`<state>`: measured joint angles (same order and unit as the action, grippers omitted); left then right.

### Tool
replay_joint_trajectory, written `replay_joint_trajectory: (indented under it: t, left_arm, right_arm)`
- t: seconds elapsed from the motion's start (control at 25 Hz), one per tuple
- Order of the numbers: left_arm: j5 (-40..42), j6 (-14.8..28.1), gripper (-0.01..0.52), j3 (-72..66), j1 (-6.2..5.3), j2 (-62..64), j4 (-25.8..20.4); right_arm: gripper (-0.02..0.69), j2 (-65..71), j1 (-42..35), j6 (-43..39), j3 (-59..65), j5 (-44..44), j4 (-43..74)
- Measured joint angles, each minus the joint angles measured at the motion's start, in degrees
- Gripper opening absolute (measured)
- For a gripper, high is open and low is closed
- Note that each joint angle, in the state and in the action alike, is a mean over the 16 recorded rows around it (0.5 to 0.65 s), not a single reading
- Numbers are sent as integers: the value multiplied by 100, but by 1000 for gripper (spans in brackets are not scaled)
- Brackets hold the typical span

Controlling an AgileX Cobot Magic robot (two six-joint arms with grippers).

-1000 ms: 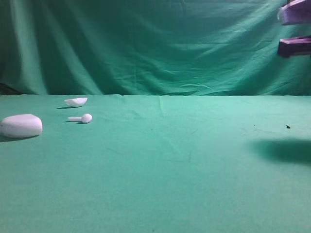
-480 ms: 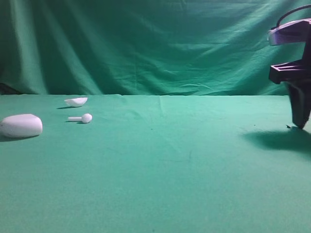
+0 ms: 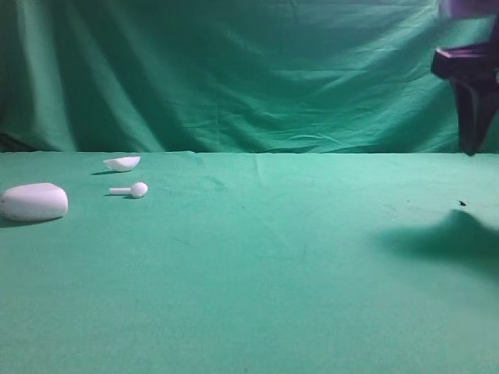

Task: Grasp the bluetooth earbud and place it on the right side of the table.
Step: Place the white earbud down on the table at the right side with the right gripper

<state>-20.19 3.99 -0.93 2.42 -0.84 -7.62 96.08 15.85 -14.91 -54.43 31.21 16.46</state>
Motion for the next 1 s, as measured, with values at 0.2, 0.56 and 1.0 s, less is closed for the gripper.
replay_joint_trajectory:
  t: [0.2,0.56,1.0]
  left_arm:
    - [0,0,0,0,0,0,0]
    - [0,0,0,0,0,0,0]
    - [0,0,0,0,0,0,0]
  right_arm:
    - [507,213,69,149,-15,-27,50]
    - [507,505,85,230,-36,-172,341]
    - [507,558,79,212,-152,-117,578]
